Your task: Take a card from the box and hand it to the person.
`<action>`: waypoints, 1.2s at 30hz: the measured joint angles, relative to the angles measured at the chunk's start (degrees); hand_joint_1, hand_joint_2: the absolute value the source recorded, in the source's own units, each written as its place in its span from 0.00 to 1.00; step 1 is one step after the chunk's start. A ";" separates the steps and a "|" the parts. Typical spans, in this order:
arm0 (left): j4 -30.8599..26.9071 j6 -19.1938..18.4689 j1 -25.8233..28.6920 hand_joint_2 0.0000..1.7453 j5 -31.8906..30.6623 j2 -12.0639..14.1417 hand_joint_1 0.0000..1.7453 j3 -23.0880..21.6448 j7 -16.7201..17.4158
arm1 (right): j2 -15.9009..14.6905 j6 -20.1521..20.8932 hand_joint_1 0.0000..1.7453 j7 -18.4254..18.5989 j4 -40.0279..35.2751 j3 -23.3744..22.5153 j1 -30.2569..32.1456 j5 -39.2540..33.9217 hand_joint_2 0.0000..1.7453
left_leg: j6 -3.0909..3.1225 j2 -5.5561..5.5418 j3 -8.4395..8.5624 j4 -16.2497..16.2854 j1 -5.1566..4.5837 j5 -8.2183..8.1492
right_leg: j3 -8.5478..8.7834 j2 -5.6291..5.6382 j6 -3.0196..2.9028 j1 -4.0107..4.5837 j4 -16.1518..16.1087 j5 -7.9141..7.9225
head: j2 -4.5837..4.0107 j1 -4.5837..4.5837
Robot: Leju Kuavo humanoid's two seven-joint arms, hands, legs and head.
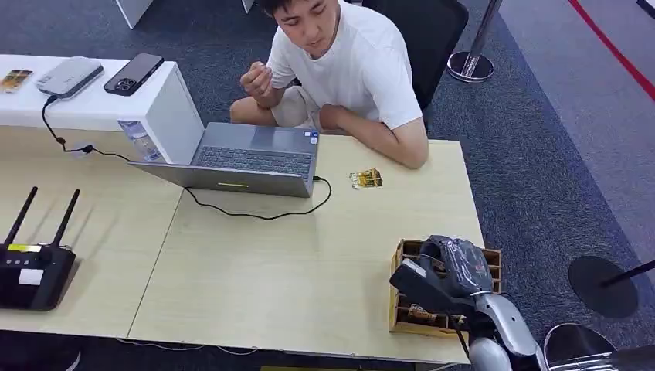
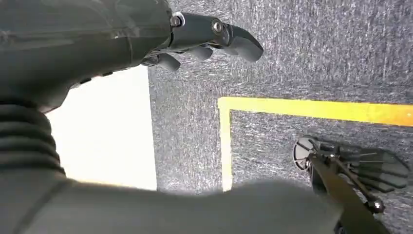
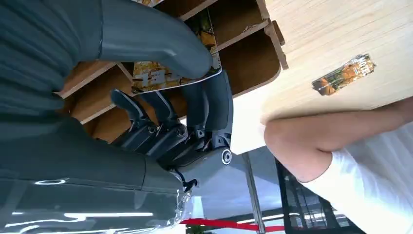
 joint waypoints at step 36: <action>0.04 0.13 -0.17 1.00 2.73 -0.17 0.00 -1.11 -0.92 | 3.28 -30.94 0.90 -25.22 -4.49 1.99 -3.50 2.77 1.00 | 0.00 0.00 -0.02 0.00 0.01 0.00 | 0.00 0.00 0.00 0.00 0.01 0.00 | 0.00 0.00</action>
